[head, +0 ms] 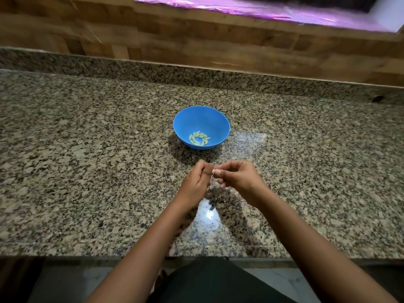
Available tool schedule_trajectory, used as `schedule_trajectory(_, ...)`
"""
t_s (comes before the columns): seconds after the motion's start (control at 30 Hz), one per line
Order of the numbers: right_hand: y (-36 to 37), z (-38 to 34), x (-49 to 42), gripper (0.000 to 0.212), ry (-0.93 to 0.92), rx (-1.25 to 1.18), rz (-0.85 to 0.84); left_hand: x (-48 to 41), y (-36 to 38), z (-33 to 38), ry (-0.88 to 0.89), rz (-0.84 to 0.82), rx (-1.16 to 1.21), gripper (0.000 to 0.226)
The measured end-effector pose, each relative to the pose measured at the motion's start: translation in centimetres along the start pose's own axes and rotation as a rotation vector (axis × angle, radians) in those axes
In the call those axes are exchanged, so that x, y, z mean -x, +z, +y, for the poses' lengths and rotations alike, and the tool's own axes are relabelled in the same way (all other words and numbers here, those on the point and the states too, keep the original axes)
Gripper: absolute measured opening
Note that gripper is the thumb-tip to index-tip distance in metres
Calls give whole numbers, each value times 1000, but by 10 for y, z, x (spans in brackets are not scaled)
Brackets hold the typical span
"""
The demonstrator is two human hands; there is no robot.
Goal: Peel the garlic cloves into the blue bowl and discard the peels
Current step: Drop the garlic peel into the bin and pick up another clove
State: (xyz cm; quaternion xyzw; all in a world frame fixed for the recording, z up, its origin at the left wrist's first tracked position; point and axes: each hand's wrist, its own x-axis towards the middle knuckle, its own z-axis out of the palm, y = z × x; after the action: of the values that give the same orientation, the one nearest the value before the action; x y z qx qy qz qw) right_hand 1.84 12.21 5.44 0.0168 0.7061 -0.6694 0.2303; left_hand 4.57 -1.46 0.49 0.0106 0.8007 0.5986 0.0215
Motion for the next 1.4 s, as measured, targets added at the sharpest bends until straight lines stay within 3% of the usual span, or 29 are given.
schedule_trajectory(0.07,0,-4,3,2,-13,15,-20,-3,-1,2,16,-21,-33,27)
schedule_trajectory(0.2,1,-6,7,13,-49,407,-48,-4,-4,6,67,-39,-106,31)
schedule_trajectory(0.3,4,-7,8,16,-73,482,-11,-6,-5,10,42,-38,-87,29)
schedule_trajectory(0.43,13,7,8,10,-374,844,203,-12,-2,18,-137,-56,166,25)
schedule_trajectory(0.5,15,15,9,14,-457,945,217,-10,-1,20,-175,-74,158,22)
schedule_trajectory(0.53,13,15,8,15,-371,823,190,-9,-1,18,-142,-63,96,18)
schedule_trajectory(0.63,6,4,5,17,109,28,-6,-7,-1,9,13,-16,-5,22)
schedule_trajectory(0.7,1,1,1,18,241,-173,-46,-8,0,4,46,14,-28,25)
schedule_trajectory(0.77,3,6,0,15,107,92,-5,-11,1,6,-8,20,-17,25)
schedule_trajectory(0.87,1,28,-2,9,-561,968,209,-15,5,10,-272,-49,152,27)
schedule_trajectory(0.93,0,37,-5,12,-786,1106,237,-16,4,14,-410,-97,311,28)
schedule_trajectory(1.0,2,35,-3,10,-613,962,185,-15,3,14,-360,-89,243,28)
schedule_trajectory(1.1,6,25,0,13,-112,497,73,-14,2,11,-155,16,-138,26)
schedule_trajectory(1.3,1,20,-4,17,-49,168,37,-17,1,7,13,50,-208,27)
schedule_trajectory(1.4,1,17,-7,17,50,-112,-2,-16,1,10,75,77,-204,23)
